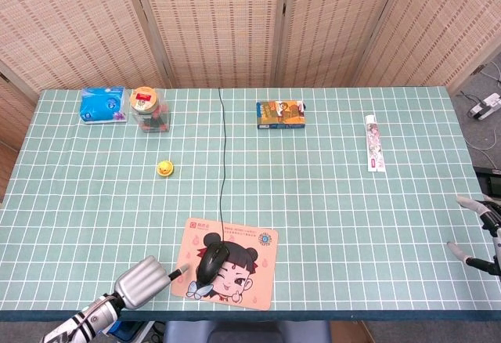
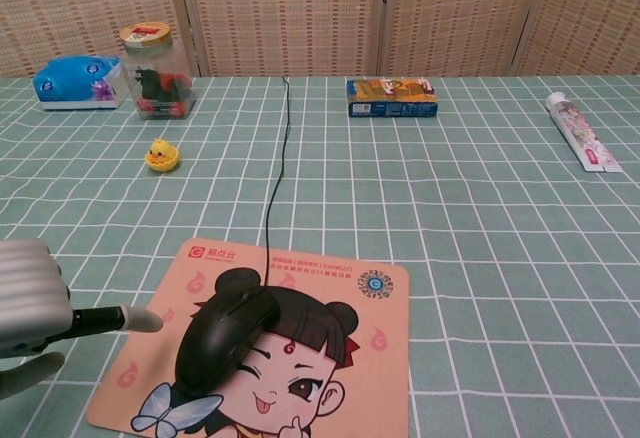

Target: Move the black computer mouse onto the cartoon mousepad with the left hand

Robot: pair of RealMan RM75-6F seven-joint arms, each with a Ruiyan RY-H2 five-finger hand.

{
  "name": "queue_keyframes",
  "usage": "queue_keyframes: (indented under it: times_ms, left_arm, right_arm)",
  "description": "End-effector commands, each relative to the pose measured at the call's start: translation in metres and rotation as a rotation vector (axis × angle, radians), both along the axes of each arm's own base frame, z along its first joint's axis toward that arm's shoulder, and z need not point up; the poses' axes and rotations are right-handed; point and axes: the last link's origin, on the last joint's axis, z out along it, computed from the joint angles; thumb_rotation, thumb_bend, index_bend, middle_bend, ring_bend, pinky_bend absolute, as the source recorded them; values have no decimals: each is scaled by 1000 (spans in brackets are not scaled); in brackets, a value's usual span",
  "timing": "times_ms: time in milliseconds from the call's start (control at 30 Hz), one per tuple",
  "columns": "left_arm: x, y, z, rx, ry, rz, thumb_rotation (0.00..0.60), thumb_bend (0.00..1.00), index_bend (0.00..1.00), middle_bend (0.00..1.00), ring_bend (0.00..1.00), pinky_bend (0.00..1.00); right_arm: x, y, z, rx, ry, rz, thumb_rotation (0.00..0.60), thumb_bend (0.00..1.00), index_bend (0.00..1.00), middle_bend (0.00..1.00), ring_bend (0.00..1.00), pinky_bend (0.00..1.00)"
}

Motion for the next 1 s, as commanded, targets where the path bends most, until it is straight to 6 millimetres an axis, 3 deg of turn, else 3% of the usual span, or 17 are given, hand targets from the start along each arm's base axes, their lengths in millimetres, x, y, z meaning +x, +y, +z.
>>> queue_keyframes:
  times_ms: [33,333,1000]
  left_arm:
    - [-4,-1,1,1,8,3,600,605,164,1000,1000,1000]
    - [2,-2,-9,-29,6,-24,600,605,164,1000,1000,1000]
    - [39,-5,-25,-77,-44,-89,600,605,161,1000,1000,1000]
  right_arm:
    - [0,-1,-1,4,2,0,600,144,235,305,230,444]
    - [0,-2,-2,6,5,-5,600,144,235,305,230,444]
    - [-1,1,3,-8,-8,0,600,144,235,305,231,444]
